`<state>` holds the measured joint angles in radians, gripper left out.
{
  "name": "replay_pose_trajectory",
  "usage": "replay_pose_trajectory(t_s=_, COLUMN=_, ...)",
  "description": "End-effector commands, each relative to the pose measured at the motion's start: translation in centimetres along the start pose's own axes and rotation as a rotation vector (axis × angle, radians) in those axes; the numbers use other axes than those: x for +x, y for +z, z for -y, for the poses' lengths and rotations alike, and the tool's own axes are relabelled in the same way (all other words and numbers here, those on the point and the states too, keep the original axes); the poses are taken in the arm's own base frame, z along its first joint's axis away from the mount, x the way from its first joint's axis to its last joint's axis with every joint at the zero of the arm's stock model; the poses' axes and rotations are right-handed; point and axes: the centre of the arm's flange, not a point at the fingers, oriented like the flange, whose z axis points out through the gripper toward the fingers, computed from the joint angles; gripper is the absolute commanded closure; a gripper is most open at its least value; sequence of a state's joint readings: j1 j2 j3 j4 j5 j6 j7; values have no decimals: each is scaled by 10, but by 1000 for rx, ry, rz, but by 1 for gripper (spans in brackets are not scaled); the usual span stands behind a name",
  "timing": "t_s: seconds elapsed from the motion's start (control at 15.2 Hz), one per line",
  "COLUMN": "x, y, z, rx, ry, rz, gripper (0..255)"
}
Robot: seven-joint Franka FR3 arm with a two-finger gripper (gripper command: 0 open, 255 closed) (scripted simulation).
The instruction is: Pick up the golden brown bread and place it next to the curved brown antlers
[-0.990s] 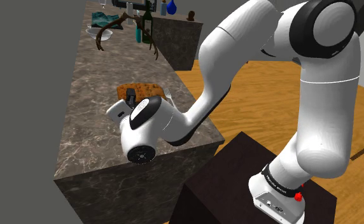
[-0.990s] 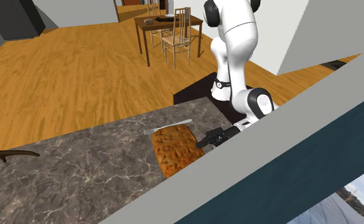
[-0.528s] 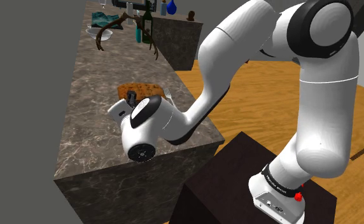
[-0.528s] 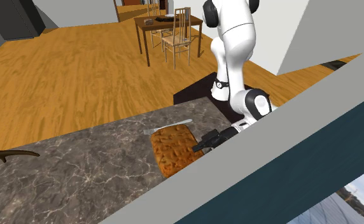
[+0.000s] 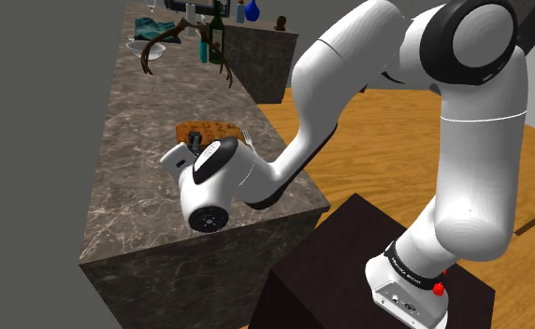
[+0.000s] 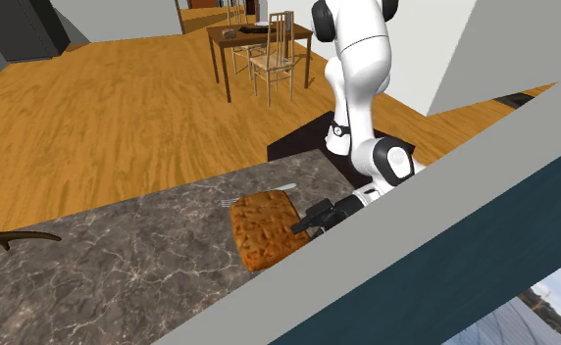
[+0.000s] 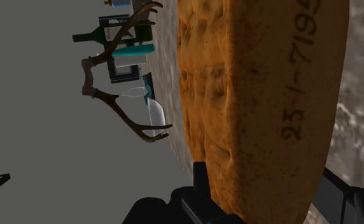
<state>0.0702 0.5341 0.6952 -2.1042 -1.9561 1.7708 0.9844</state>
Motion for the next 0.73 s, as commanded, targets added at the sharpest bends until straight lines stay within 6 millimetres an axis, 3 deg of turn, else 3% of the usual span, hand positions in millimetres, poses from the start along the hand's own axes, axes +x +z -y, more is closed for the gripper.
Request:
replay_pose_trajectory(t_s=0.0, x=-3, y=2, z=7, rx=2, ry=-3, rz=11, gripper=255)
replay_pose_trajectory(t_s=0.66, x=2, y=-11, z=-44, rx=2, ry=-3, rz=11, gripper=255)
